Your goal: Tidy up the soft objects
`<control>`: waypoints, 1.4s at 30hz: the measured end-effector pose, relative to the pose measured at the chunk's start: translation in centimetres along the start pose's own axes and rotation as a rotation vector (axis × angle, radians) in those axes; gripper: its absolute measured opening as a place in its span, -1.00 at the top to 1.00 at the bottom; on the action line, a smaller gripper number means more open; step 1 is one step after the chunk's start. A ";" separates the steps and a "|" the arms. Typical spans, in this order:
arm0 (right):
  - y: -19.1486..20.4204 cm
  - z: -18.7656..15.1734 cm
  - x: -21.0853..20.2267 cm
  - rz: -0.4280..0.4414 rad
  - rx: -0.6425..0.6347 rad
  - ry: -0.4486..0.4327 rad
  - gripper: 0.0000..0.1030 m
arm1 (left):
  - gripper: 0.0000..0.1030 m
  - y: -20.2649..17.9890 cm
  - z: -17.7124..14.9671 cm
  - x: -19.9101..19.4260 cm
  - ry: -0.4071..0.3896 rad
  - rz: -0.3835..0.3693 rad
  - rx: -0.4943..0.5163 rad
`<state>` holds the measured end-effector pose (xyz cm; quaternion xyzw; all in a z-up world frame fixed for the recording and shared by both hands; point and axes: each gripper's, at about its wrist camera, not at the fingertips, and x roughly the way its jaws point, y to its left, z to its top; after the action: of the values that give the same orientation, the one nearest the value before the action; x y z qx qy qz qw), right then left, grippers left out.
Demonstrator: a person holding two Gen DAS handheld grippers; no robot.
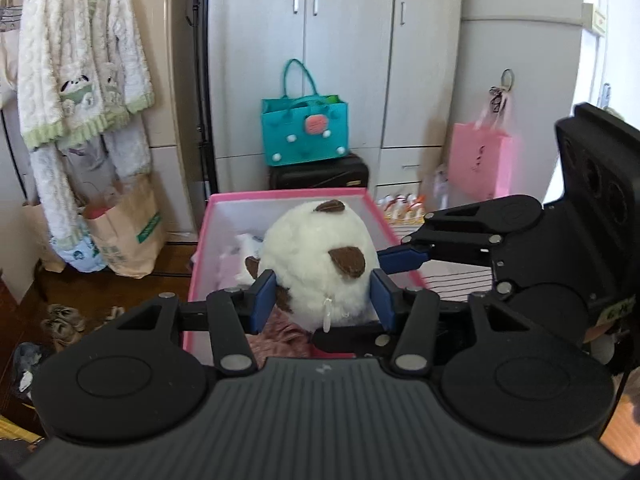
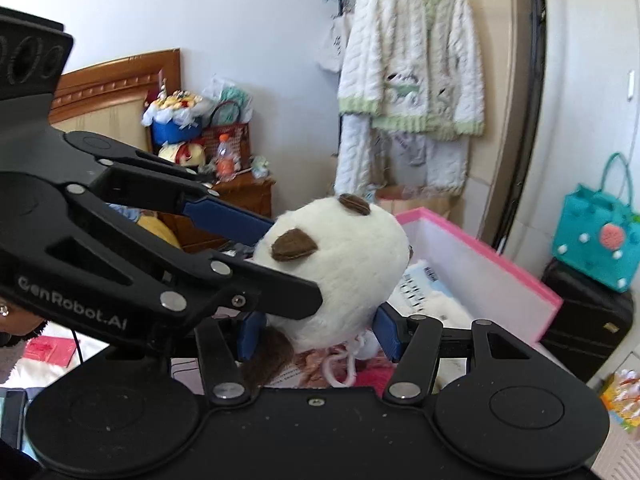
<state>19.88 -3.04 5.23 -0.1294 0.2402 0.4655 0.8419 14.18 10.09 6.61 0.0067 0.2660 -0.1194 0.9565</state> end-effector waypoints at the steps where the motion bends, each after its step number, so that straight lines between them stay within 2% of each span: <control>1: -0.1 -0.1 0.5 0.014 0.008 0.007 -0.23 | 0.06 0.4 -0.2 0.1 0.006 0.008 -0.006; 8: -0.5 -0.6 3.4 0.082 0.068 0.081 -0.29 | 0.03 3.3 -1.2 1.8 0.098 0.004 -0.068; 13: 0.5 -0.8 4.5 0.093 0.021 0.120 -0.33 | 0.04 3.6 -1.4 2.5 0.164 0.001 0.028; 18: -0.1 -0.6 4.8 0.107 0.047 0.133 -0.36 | 0.04 3.9 -1.3 2.9 0.212 0.025 0.047; 22: -0.1 -0.7 3.5 0.046 0.041 0.157 -0.43 | 0.07 4.6 -1.5 3.3 0.250 0.064 0.008; 25: -0.1 -0.6 1.6 0.027 0.035 0.144 -0.46 | 0.07 4.9 -1.4 3.1 0.268 0.052 -0.032; 30: 0.5 -0.3 -1.6 -0.030 0.030 0.120 -0.52 | 0.06 4.3 -0.8 1.4 0.234 0.049 -0.047; 34: 0.7 -0.2 -3.7 -0.063 0.072 0.132 -0.55 | 0.00 3.0 -0.4 -0.1 0.222 0.007 -0.056; 39: 1.5 -0.8 -6.2 -0.133 0.049 0.125 -0.61 | -0.02 1.5 -0.1 -1.4 0.228 -0.039 -0.065; 42: 1.4 -1.3 -7.4 -0.172 0.089 0.116 -0.76 | -0.12 0.6 0.1 -2.3 0.223 -0.049 -0.060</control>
<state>15.00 -8.15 8.01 -0.1390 0.2970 0.3720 0.8684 12.46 11.19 7.79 -0.0152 0.3745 -0.1330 0.9175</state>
